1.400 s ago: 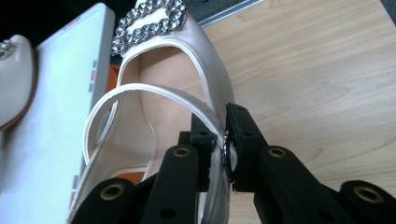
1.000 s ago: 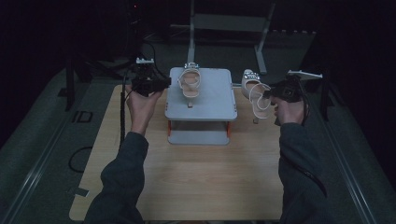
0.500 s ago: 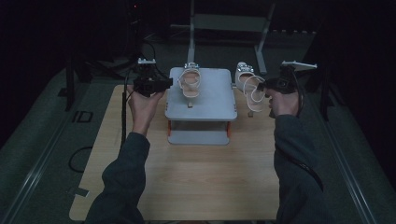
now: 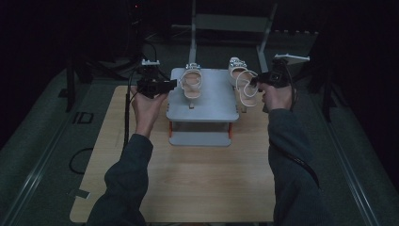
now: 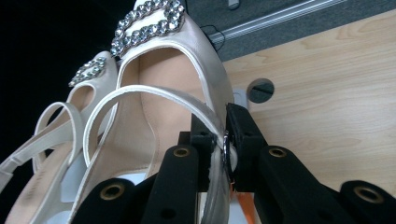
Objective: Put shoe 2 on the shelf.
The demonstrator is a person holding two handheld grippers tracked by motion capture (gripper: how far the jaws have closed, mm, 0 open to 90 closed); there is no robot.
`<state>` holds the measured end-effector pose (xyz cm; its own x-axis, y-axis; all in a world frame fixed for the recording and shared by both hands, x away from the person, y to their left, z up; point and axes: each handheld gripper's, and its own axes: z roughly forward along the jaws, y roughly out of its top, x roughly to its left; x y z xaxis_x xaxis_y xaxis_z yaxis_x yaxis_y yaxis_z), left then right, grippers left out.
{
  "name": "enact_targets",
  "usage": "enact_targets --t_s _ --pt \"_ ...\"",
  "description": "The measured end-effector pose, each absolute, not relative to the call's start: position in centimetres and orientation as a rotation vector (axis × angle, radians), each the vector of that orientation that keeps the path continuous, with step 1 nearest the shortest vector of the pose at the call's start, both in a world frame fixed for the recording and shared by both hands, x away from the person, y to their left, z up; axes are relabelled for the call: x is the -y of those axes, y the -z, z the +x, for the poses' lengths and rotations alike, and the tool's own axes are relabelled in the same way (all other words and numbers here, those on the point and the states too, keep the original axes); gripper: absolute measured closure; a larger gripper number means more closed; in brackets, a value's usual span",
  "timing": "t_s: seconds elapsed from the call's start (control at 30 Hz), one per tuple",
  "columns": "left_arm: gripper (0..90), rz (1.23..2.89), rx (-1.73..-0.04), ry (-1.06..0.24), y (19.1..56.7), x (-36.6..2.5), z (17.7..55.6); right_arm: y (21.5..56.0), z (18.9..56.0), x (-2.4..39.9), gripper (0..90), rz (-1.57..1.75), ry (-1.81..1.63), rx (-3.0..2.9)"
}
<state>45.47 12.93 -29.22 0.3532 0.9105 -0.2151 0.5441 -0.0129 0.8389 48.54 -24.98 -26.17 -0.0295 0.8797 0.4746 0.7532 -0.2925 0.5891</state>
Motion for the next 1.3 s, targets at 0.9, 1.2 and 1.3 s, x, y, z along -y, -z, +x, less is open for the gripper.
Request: enact_targets --t_s 0.9,1.2,1.3 --pt "45.9 1.658 -1.304 -0.467 28.8 -13.8 45.3 26.8 50.8 18.2 82.6 2.071 -1.152 -1.847" --pt "45.9 1.655 -1.306 -0.460 29.0 -13.7 45.5 27.0 51.4 17.6 82.6 2.086 -1.154 -1.854" --pt "45.9 1.656 -1.306 -0.455 29.1 -13.6 45.6 27.3 51.6 17.4 82.6 2.093 -1.144 -1.862"
